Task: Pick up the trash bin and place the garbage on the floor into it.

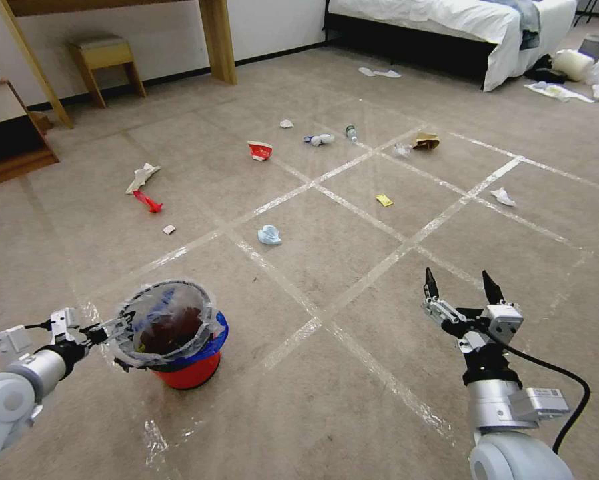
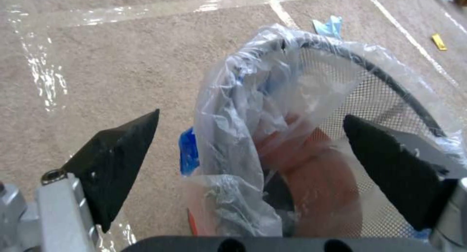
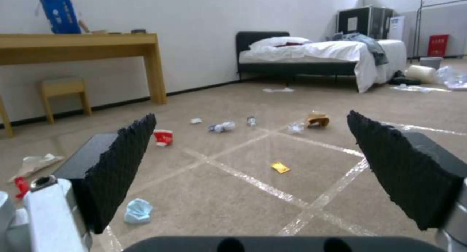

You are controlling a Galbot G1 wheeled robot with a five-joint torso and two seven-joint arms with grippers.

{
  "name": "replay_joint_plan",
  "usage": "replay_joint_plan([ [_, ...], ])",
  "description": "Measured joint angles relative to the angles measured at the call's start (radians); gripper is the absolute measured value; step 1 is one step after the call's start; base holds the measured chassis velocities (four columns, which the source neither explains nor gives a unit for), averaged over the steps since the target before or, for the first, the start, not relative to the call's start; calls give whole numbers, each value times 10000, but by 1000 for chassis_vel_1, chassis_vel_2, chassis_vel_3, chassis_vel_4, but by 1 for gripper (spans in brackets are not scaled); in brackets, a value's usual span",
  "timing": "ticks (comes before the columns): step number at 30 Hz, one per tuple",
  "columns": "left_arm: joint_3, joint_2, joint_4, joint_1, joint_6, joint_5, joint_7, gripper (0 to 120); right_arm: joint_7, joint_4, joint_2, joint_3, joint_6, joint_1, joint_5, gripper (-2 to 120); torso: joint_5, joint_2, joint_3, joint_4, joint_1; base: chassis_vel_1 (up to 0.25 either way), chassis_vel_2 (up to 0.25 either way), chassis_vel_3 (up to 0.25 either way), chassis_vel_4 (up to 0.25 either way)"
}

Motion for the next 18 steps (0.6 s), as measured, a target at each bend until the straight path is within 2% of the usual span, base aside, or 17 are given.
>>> replay_joint_plan([
  [9,175,-193,284,-163,-39,69,158,100,-3,-202,-277,-125,0,176,60,100,1,0,0,2,-1,0,0,0,0],
  [12,472,-106,806,-642,-49,82,267,100,-2,-238,-319,-40,37,166,85,100,1,0,0,-3,0,0,0,0,0],
  [18,715,-56,1351,-1125,-73,59,414,100,-1,-325,-280,-34,38,223,77,100,1,0,0,-2,0,0,0,0,0],
])
